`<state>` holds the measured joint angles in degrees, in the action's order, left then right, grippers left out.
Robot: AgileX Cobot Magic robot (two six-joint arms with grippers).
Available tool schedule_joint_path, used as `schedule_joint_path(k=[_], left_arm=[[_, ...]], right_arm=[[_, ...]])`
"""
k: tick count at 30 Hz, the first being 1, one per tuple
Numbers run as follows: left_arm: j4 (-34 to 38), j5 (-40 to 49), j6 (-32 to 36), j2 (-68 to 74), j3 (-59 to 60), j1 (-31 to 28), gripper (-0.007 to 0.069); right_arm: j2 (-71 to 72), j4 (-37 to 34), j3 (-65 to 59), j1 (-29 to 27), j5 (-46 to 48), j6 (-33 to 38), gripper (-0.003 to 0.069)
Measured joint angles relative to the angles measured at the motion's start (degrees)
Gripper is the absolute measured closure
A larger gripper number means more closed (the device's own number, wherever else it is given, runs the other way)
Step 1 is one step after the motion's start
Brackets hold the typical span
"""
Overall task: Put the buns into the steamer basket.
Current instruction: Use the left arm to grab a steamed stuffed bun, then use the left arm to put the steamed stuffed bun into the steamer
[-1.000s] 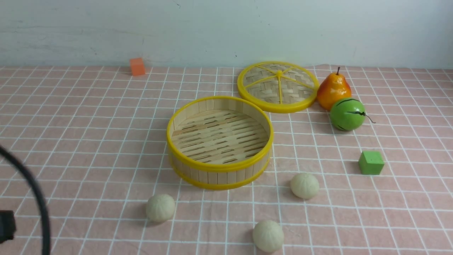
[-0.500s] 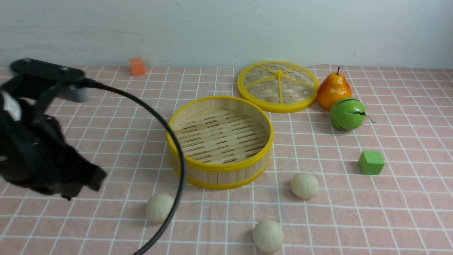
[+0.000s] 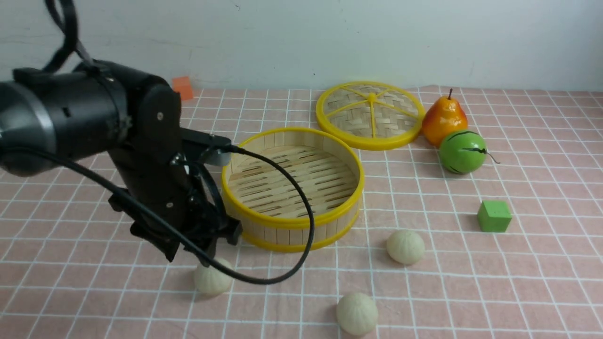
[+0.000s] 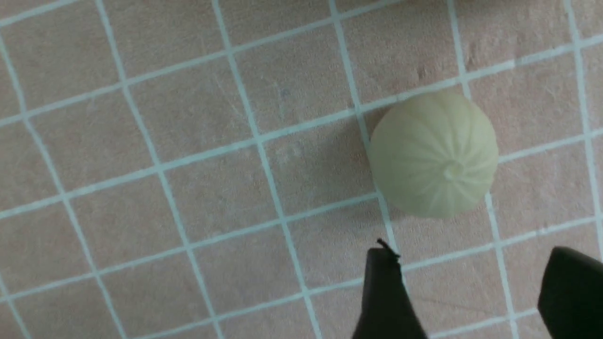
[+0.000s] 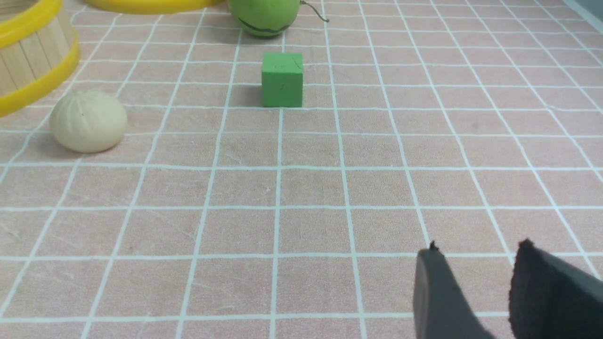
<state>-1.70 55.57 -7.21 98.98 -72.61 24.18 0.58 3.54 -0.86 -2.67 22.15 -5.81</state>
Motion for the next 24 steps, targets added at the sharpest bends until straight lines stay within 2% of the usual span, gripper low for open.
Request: schedule_joint_path(k=[4, 8, 11, 13, 14, 15, 17, 18, 19, 20, 21, 24], left_arm=[[0.3, -4.4, 0.0, 3.8, 0.0, 0.0, 0.0153], [1.2, -7.2, -0.4, 6.5, -0.1, 0.0, 0.0172], [1.7, -7.2, -1.4, 7.9, -0.1, 0.0, 0.0241], [1.7, -6.4, -1.7, 8.1, -0.3, 0.0, 0.0327], [1.7, -6.4, -1.7, 8.1, -0.4, 0.0, 0.0336], [1.3, -5.0, -1.8, 8.1, -1.3, 0.0, 0.0411], [1.3, -2.3, -1.9, 8.1, -3.9, 0.0, 0.0504], [1.3, -1.9, -1.9, 8.1, -3.9, 0.0, 0.0512], [1.3, 1.0, -1.9, 8.1, -7.1, 0.0, 0.0571], [1.3, 1.3, -1.9, 8.1, -7.6, 0.0, 0.058], [1.7, 3.9, -1.9, 8.1, -11.9, 0.0, 0.0622], [2.6, 6.9, -1.7, 8.1, -20.4, 0.0, 0.0629]], right_arm=[[0.0, 0.0, 0.0, 0.0, 0.0, 0.0, 0.042], [0.0, 0.0, 0.0, 0.0, 0.0, 0.0, 0.042], [0.0, 0.0, 0.0, 0.0, 0.0, 0.0, 0.042], [0.0, 0.0, 0.0, 0.0, 0.0, 0.0, 0.042], [0.0, 0.0, 0.0, 0.0, 0.0, 0.0, 0.042], [0.0, 0.0, 0.0, 0.0, 0.0, 0.0, 0.042], [0.0, 0.0, 0.0, 0.0, 0.0, 0.0, 0.042], [0.0, 0.0, 0.0, 0.0, 0.0, 0.0, 0.042], [0.0, 0.0, 0.0, 0.0, 0.0, 0.0, 0.042], [0.0, 0.0, 0.0, 0.0, 0.0, 0.0, 0.042], [0.0, 0.0, 0.0, 0.0, 0.0, 0.0, 0.042], [0.0, 0.0, 0.0, 0.0, 0.0, 0.0, 0.042]])
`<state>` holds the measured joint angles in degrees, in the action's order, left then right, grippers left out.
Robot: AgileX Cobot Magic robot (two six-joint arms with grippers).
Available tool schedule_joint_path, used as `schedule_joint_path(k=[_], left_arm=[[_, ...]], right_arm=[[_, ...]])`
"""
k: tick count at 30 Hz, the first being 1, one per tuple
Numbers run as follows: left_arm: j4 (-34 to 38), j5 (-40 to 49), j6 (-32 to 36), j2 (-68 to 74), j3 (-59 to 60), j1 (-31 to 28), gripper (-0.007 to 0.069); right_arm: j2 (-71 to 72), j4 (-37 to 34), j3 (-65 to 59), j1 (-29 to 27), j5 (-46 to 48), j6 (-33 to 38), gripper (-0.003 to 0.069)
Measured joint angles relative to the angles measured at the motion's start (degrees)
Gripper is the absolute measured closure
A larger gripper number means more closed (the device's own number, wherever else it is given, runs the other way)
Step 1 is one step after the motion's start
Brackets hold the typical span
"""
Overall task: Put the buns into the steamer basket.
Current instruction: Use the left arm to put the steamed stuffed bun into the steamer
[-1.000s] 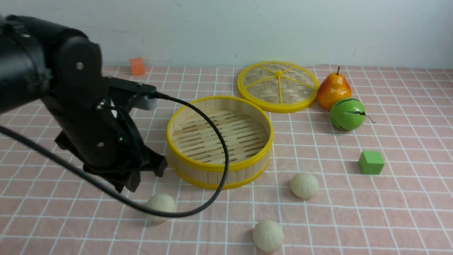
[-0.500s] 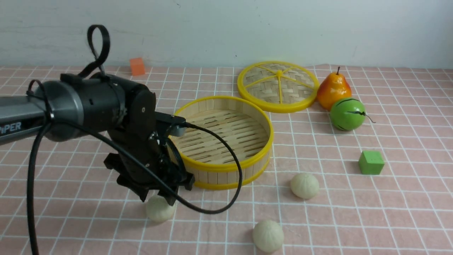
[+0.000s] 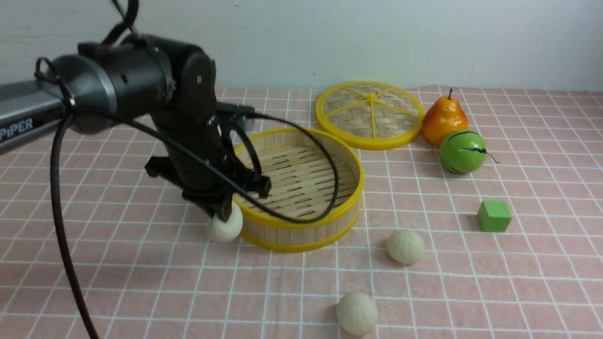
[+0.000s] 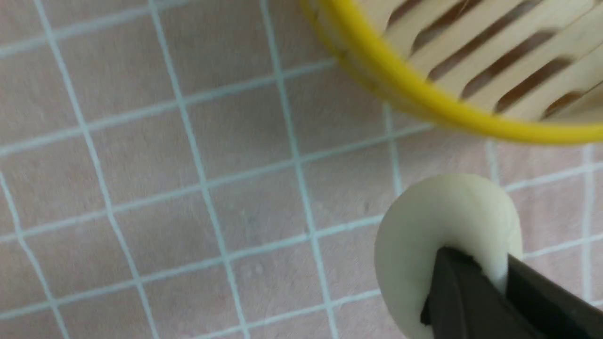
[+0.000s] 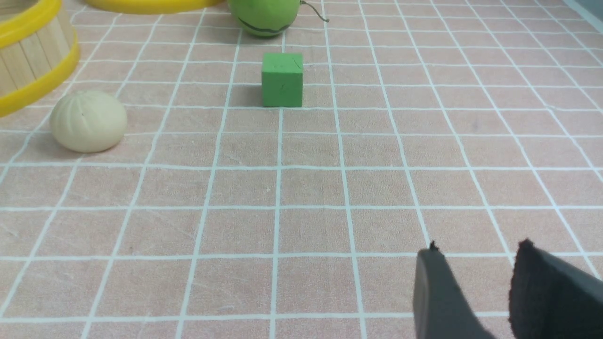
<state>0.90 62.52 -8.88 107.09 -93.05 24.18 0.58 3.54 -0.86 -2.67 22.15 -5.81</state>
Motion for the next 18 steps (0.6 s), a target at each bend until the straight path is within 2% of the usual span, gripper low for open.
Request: schedule_joint_path(k=[8, 14, 17, 18], left_arm=[[0.6, -1.3, 0.4, 5.1, -18.5, 0.1, 0.0629], [-0.2, -1.3, -0.4, 14.8, -23.1, 0.1, 0.061], [-1.6, -1.3, -2.1, 19.8, -24.0, 0.1, 0.0564], [-2.0, -1.6, -2.6, 21.3, -24.0, 0.1, 0.0525]], right_arm=[[0.0, 0.0, 0.0, 0.0, 0.0, 0.0, 0.042], [0.0, 0.0, 0.0, 0.0, 0.0, 0.0, 0.042], [0.0, 0.0, 0.0, 0.0, 0.0, 0.0, 0.042], [0.0, 0.0, 0.0, 0.0, 0.0, 0.0, 0.042]])
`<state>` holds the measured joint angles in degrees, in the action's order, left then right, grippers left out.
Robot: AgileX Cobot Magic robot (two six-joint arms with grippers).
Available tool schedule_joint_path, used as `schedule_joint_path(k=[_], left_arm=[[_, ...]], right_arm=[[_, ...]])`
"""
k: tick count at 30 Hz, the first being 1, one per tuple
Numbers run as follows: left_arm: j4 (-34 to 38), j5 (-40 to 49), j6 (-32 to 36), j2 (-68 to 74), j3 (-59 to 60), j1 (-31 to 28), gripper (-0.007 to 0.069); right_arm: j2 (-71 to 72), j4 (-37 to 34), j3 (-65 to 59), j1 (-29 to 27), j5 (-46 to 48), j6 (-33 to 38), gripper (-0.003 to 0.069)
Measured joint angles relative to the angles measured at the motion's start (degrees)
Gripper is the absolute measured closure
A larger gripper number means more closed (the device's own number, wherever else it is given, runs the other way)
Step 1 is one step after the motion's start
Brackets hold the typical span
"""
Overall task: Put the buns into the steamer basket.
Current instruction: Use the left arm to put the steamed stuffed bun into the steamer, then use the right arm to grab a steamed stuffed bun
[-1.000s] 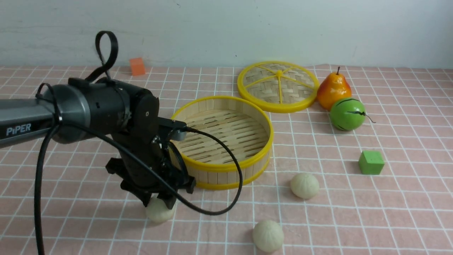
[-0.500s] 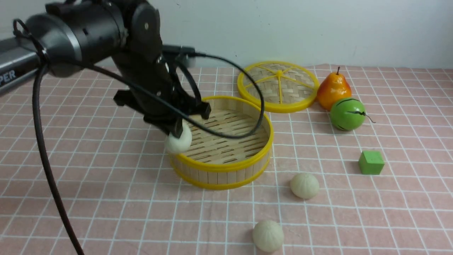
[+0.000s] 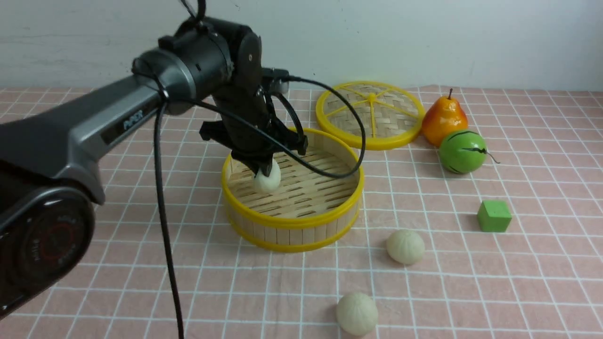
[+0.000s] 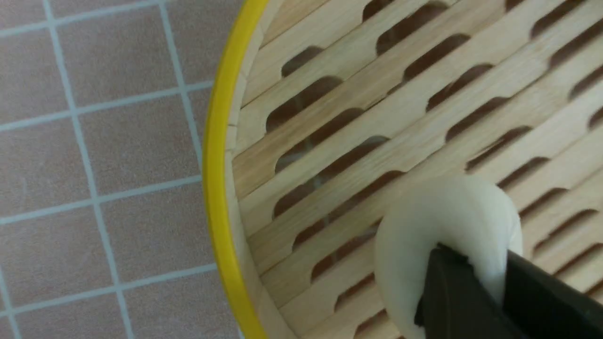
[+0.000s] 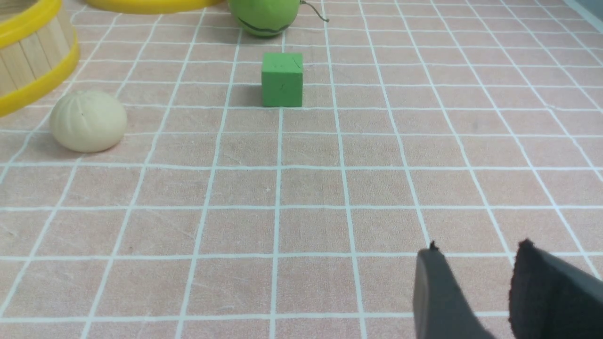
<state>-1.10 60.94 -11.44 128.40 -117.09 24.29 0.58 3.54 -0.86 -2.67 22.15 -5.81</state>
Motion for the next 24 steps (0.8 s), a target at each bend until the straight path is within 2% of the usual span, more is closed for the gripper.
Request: schedule_joint_path(k=[5, 6, 7, 9, 13, 18, 21, 24], left_arm=[[-0.2, -0.9, -1.0, 1.7, -0.4, 0.0, 0.0316], [-0.2, -0.9, -1.0, 1.7, -0.4, 0.0, 0.0307], [-0.2, -0.7, -1.3, 1.7, -0.8, 0.0, 0.0229], [-0.2, 0.5, -1.6, 1.4, -1.5, 0.0, 0.0159], [-0.3, 4.1, -1.6, -1.7, -2.8, 0.0, 0.0098], [-1.2, 8.0, -1.6, -11.6, -4.0, 0.1, 0.0116], [-2.4, 10.0, -1.6, -18.7, -4.0, 0.1, 0.0179], [-3.4, 10.4, -1.7, -26.7, -2.6, 0.1, 0.0291]], right_arm=[[0.0, 0.0, 0.0, 0.0, 0.0, 0.0, 0.042], [0.0, 0.0, 0.0, 0.0, 0.0, 0.0, 0.042], [0.0, 0.0, 0.0, 0.0, 0.0, 0.0, 0.042], [0.0, 0.0, 0.0, 0.0, 0.0, 0.0, 0.042], [0.0, 0.0, 0.0, 0.0, 0.0, 0.0, 0.042], [0.0, 0.0, 0.0, 0.0, 0.0, 0.0, 0.042], [0.0, 0.0, 0.0, 0.0, 0.0, 0.0, 0.042], [0.0, -0.1, 0.0, 0.0, 0.0, 0.0, 0.042]])
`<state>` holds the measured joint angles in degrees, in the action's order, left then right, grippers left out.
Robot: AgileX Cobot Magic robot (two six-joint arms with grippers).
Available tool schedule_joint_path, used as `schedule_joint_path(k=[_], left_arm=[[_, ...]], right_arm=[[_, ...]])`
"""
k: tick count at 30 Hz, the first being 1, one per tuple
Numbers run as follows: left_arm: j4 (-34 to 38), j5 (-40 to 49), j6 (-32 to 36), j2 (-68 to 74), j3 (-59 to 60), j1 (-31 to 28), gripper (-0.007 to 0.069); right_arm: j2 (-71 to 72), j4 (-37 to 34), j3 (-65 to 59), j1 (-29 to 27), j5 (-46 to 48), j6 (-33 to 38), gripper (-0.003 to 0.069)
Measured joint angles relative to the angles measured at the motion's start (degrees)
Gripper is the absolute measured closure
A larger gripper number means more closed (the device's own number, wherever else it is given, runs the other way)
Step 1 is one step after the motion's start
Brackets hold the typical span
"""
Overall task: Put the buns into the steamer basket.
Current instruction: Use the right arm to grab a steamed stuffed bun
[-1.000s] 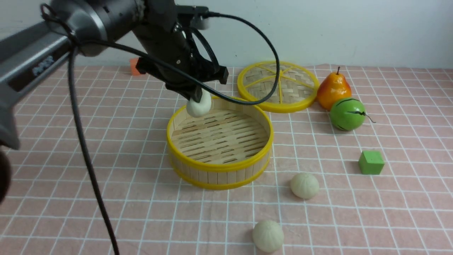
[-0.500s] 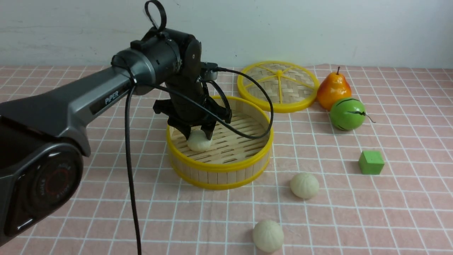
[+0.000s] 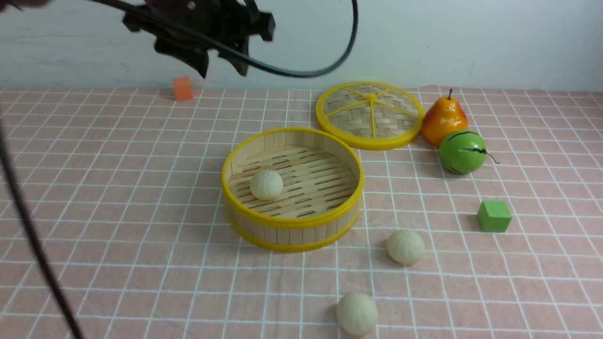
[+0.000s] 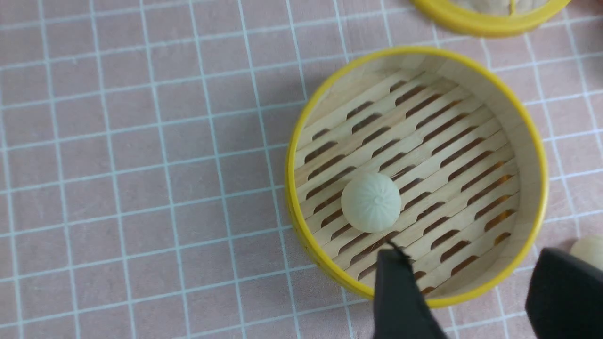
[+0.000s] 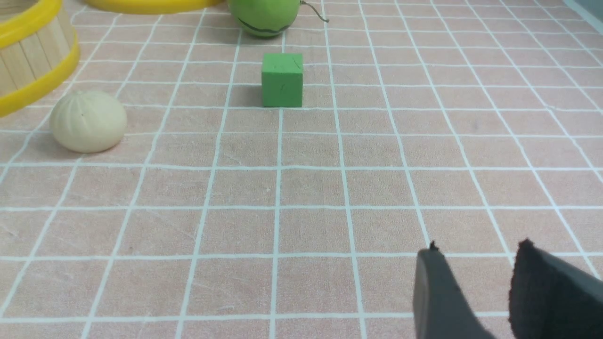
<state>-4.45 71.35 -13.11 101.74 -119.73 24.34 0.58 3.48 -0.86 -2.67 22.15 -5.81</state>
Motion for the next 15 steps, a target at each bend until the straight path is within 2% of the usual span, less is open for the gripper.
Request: schedule_joint_path(k=[2, 3, 7, 9, 15], left_arm=[[-0.2, 0.0, 0.0, -2.5, 1.3, 0.0, 0.0347], [-0.3, 0.0, 0.0, -6.0, 3.3, 0.0, 0.0414], [-0.3, 0.0, -0.1, -15.9, 11.9, 0.0, 0.0603], [-0.5, 0.0, -0.1, -19.8, 16.4, 0.0, 0.0638], [-0.6, 0.0, -0.5, -31.5, 30.5, 0.0, 0.0638]], right_arm=[[0.0, 0.0, 0.0, 0.0, 0.0, 0.0, 0.042], [0.0, 0.1, 0.0, 0.0, 0.0, 0.0, 0.042], [0.0, 0.0, 0.0, 0.0, 0.0, 0.0, 0.042], [0.0, 0.0, 0.0, 0.0, 0.0, 0.0, 0.042], [0.0, 0.0, 0.0, 0.0, 0.0, 0.0, 0.042]])
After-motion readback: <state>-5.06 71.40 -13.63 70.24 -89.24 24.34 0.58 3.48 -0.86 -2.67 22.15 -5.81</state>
